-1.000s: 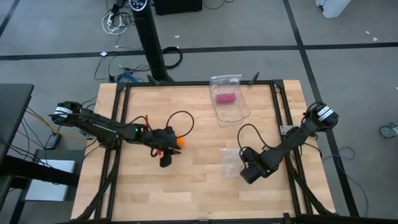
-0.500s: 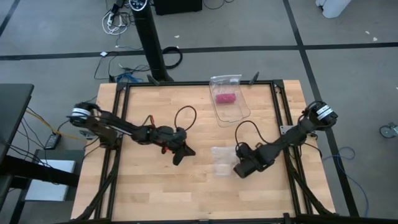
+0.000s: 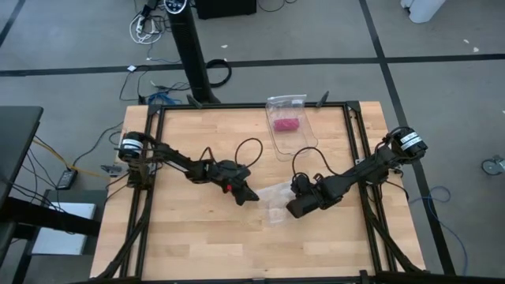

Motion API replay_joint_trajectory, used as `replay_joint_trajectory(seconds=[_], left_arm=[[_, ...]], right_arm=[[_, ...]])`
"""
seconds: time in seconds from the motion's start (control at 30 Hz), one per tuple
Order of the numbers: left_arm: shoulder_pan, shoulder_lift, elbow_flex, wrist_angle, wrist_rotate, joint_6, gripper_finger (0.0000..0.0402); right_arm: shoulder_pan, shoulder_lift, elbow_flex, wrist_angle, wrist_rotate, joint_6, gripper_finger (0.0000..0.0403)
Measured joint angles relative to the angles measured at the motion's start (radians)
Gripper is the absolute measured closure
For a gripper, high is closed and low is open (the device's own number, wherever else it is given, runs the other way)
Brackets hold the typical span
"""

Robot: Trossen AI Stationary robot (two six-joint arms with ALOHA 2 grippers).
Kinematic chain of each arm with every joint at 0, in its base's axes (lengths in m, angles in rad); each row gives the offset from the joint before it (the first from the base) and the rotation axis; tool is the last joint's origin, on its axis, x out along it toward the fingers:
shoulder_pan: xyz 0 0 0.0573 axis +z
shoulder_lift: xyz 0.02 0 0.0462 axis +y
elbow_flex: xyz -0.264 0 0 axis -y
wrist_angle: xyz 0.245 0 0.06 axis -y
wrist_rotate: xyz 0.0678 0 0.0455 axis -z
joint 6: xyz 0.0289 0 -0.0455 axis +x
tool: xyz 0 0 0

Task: Roll bandage
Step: Open the transparent zip bag

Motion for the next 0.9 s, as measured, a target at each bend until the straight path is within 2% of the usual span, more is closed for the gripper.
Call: replay_joint_trajectory(seconds=[0.17,0.4,0.53,0.63,0.77,0.9], left_arm=[[0.012,-0.033,0.01,-0.018,0.013,0.097,0.0243],[0.043,-0.17,0.009,-0.079,0.094,0.169,0.024],[0.024,-0.256,0.012,-0.268,0.101,0.186,0.024],[-0.041,-0.259,-0.006,-0.39,0.067,0.119,0.024],[-0.118,-0.211,-0.069,-0.238,-0.022,-0.034,0.024],[-0.129,-0.151,-0.087,-0.043,-0.038,-0.164,0.024]], right_arm=[[0.01,0.0,0.0,0.006,0.003,-0.004,0.0397],[0.018,0.0,0.0,0.019,0.007,-0.004,0.0397],[0.024,0.0,0.0,0.048,0.007,0.01,0.0398],[0.034,0.0,0.0,0.072,0.007,0.011,0.0397],[0.045,0.0,0.0,0.093,0.009,0.022,0.0398],[0.049,0.0,0.0,0.116,0.029,0.033,0.0398]])
